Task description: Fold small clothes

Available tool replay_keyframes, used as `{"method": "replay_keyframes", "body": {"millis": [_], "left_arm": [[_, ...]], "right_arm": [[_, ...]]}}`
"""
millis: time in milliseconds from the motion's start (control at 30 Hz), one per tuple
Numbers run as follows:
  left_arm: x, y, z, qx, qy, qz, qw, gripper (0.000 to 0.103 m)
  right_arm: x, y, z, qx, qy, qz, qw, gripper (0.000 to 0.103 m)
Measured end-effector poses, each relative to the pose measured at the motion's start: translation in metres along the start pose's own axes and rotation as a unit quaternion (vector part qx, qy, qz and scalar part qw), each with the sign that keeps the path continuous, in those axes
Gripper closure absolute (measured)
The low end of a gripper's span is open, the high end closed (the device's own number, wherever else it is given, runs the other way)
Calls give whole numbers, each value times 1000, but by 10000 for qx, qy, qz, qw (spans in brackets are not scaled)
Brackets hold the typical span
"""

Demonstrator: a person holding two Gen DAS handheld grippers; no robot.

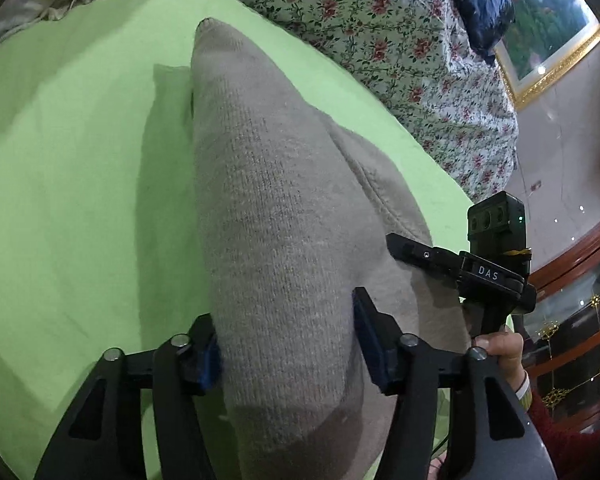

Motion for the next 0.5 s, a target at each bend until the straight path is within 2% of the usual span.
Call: {"method": "replay_keyframes", "body": {"millis": [133, 267, 333, 433, 467, 500], "left_arm": [[-14, 6, -8, 17, 58, 115, 9999, 36], [-35, 27, -29, -214, 200, 472, 9985, 33], [-38, 39, -40, -380, 356, 545, 9972, 33], [-29, 58, -45, -508, 572, 515, 9957, 33], [-25, 62, -44, -507, 633, 499, 9955, 33], [-20, 66, -42, -491, 681, 478, 9953, 34]], "right_arm": [[-17, 4, -4, -7, -230, 49, 9997, 47], [-47, 25, -12, -96, -319, 601, 9976, 44], [-43, 44, -18, -151, -388, 638, 9971, 44], [-11, 71, -9, 20, -541, 374, 9978, 45], [3, 79, -4, 112, -523, 265, 9982, 58], [13, 83, -2, 174, -486, 176, 9985, 82]]}}
Point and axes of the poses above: each gripper's, at about its wrist camera, not at the fingertips, and x roughly the way its jaws point, z to its right, y to its top, the point moved 3 cm from there along x, roughly the way its jaws point, and after that the axes turned 12 degrees about y, right-handed, at the moved point
